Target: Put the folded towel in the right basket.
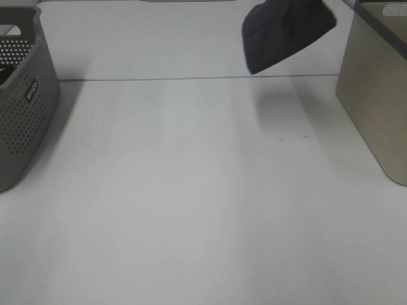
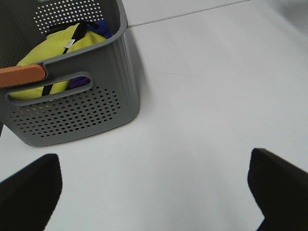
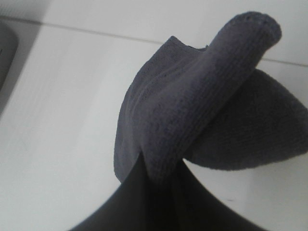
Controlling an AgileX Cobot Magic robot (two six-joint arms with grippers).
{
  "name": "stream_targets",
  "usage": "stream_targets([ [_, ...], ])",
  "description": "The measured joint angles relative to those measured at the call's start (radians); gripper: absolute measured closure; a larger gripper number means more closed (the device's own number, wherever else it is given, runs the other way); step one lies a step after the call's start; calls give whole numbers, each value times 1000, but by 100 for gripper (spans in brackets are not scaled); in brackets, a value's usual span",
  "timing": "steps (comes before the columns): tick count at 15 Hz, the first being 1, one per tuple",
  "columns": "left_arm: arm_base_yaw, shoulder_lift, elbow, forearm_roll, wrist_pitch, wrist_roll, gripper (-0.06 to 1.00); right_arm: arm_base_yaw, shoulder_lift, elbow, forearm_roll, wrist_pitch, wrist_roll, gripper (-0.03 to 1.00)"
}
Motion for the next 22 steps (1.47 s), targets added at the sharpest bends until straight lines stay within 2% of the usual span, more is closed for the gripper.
stream_targets([
  [1, 0, 0, 0, 0, 0, 0, -4, -50, -32, 0, -8, -2, 7, 92],
  [2, 0, 0, 0, 0, 0, 0, -4, -179, -86, 0, -6, -3, 7, 92],
  [3, 0, 0, 0, 0, 0, 0, -4, -238, -100, 0, -1, -3, 8, 92],
  [7, 0, 0, 0, 0, 0, 0, -4, -408, -104, 0, 18, -5, 12, 92],
  [10, 0, 0, 0, 0, 0, 0, -4, -500, -65, 0, 20, -20, 46, 92],
  [14, 0, 0, 0, 0, 0, 0, -4, -507, 65, 0, 3, -24, 84, 90],
  [15, 0, 0, 0, 0, 0, 0, -4, -505, 99, 0, -16, -14, 98, 85],
  [16, 0, 0, 0, 0, 0, 0, -4, -505, 113, 0, -22, -10, 105, 76],
  [17, 0, 0, 0, 0, 0, 0, -4, -505, 131, 0, -31, 0, 118, 62],
  [18, 0, 0, 0, 0, 0, 0, -4, -505, 139, 0, -38, 19, 138, 28],
  [19, 0, 0, 0, 0, 0, 0, -4, -505, 133, 0, -37, 19, 142, 19],
  [20, 0, 0, 0, 0, 0, 0, -4, -505, 121, 0, -22, 13, 154, 15],
  [22, 0, 0, 0, 0, 0, 0, -4, -497, 76, 0, 45, 12, 150, 13],
])
